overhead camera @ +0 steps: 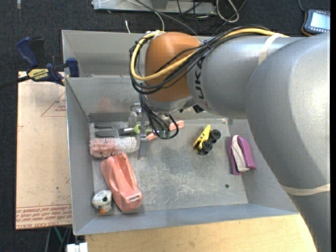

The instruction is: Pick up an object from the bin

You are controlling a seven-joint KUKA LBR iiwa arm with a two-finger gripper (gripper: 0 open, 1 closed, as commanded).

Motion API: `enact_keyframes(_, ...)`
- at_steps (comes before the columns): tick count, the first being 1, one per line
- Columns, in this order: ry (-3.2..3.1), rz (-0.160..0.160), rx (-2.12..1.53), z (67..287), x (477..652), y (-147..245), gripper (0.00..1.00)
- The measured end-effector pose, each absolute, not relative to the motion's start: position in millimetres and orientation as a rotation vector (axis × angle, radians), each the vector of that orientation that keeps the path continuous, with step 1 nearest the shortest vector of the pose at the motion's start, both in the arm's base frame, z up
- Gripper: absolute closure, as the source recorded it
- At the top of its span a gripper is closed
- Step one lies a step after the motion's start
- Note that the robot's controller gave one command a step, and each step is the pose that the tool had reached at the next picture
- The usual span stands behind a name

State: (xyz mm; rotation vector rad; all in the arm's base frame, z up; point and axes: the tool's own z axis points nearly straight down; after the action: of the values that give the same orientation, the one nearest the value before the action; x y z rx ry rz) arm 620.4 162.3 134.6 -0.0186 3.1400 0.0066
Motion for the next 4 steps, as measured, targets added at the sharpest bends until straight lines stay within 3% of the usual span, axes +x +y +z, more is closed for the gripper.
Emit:
enact_keyframes(1, 3.126, 0.002, 0.006, 201.3, 630.6, 119.9, 0.00)
enact_keyframes(2, 3.140, 0.008, -0.125, 94.4, 562.8, 161.4, 0.00)
enact_keyframes(3, 3.114, 0.004, -0.223, 129.7, 575.5, 133.0, 0.00)
enact_keyframes(4, 3.105, 0.000, -0.242, 133.6, 573.7, 137.8, 0.00)
